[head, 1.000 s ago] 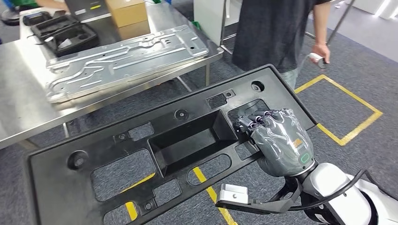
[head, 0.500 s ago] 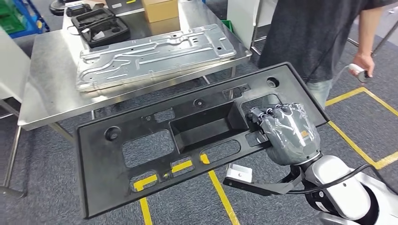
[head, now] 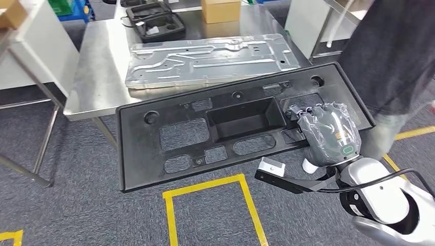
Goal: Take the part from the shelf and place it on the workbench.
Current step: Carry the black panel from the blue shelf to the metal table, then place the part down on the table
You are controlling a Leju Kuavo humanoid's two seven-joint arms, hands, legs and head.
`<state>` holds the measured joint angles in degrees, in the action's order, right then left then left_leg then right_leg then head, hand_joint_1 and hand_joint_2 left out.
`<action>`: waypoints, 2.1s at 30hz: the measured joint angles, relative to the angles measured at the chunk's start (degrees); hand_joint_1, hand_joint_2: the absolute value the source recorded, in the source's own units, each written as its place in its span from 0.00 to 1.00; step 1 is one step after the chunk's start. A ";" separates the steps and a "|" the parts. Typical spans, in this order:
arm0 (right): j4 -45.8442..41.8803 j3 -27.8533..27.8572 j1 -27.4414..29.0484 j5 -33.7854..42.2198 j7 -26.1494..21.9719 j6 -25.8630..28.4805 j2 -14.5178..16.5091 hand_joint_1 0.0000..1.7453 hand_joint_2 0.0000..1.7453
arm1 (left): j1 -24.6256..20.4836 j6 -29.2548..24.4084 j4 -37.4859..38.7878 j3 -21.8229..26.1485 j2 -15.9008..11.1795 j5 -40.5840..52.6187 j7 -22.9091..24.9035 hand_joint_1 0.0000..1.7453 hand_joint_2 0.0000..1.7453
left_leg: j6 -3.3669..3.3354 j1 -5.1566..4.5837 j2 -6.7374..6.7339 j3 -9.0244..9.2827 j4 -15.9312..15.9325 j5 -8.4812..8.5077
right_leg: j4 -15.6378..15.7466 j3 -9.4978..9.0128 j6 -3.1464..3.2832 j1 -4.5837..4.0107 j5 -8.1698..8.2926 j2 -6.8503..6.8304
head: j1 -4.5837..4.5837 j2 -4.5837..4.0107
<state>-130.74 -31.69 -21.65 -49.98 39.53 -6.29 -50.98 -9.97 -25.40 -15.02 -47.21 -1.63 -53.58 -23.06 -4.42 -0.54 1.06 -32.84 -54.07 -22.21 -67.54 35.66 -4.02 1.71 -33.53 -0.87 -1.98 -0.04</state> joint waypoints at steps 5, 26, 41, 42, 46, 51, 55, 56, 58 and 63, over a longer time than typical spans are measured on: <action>1.47 1.36 1.87 1.09 0.01 1.03 -0.68 1.00 1.00 | 0.15 0.00 0.00 -0.04 0.12 0.23 0.03 0.00 1.00 | 0.12 -0.01 3.37 0.60 -0.25 -0.51 | 3.78 0.67 0.03 0.01 5.70 0.75 | 0.08 0.00; 4.40 16.87 13.51 -1.75 0.02 -4.30 -1.07 1.00 1.00 | 0.11 -0.05 0.00 -0.07 0.32 1.06 -0.17 0.00 1.00 | 1.09 -0.33 -0.82 -0.23 -0.39 -0.66 | 12.21 -4.39 0.54 0.04 7.47 -0.46 | -0.04 0.00; 7.29 28.36 21.09 -2.81 0.03 -5.24 -0.30 1.00 1.00 | 0.05 2.51 0.00 -0.07 0.67 2.04 -0.31 0.00 1.00 | 1.36 -0.35 0.57 1.27 -0.62 -2.05 | 11.81 -2.75 0.90 0.26 8.80 0.52 | 0.25 0.00; 7.50 29.15 21.60 -3.07 0.03 -5.38 -0.21 1.00 1.00 | 0.07 2.56 0.00 -0.07 0.70 2.09 -0.27 0.00 1.00 | 1.63 -0.26 0.44 1.06 -1.28 -2.58 | 11.84 -2.79 1.18 0.33 8.82 0.47 | 0.26 0.00; 8.16 32.34 23.47 -3.89 0.03 -5.83 0.09 1.00 1.00 | -0.11 2.84 0.00 -0.09 0.77 2.50 -0.12 0.00 1.00 | 2.98 0.37 -0.16 -4.93 -14.39 -9.24 | 11.91 -2.89 1.84 0.55 8.76 0.33 | 0.21 0.00; 8.91 35.14 25.01 -4.02 0.03 -6.25 0.68 1.00 1.00 | -0.12 3.13 0.00 -0.11 0.81 2.91 -0.02 0.00 1.00 | 2.41 0.40 -0.45 -2.84 -8.83 -4.51 | 11.93 -3.39 1.63 0.54 8.46 0.33 | 0.21 0.00; 9.53 37.40 26.14 -3.93 0.03 -6.34 1.12 1.00 1.00 | -0.50 3.14 0.00 -0.11 0.80 3.14 0.07 0.00 1.00 | 1.35 -0.49 -0.75 0.77 -0.64 -1.81 | 12.22 -3.77 0.58 0.40 8.19 0.29 | 0.25 0.00; 9.71 37.96 26.59 -3.88 0.03 -6.35 1.20 1.00 1.00 | -0.52 3.15 0.00 -0.11 0.80 3.22 0.09 0.00 1.00 | 1.09 -0.43 -0.67 0.93 -0.35 -1.65 | 12.32 -3.85 0.25 0.51 8.16 0.27 | 0.25 0.00; 10.12 39.21 27.51 -3.80 0.03 -6.37 1.30 1.00 1.00 | -0.57 3.17 0.00 -0.11 0.83 3.39 0.12 0.00 1.00 | 0.46 -0.20 -0.60 1.45 0.37 -1.22 | 10.98 -3.46 -0.15 0.55 7.10 0.29 | 0.28 0.00; 11.15 41.66 29.47 -3.45 0.03 -6.22 1.74 1.00 1.00 | -0.61 3.27 0.00 -0.11 0.89 3.92 0.69 0.00 1.00 | -0.27 -0.25 -0.59 1.91 0.65 -1.16 | -4.22 4.12 -0.51 0.46 0.69 0.47 | 0.51 0.00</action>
<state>-119.59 9.97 7.83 -53.43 39.56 -12.51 -49.24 -10.58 -22.13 -15.02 -47.32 -0.75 -49.65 -22.38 -4.69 -0.79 0.46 -30.93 -53.42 -23.37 -71.76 39.78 -4.53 2.16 -32.84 -0.40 -1.47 -0.04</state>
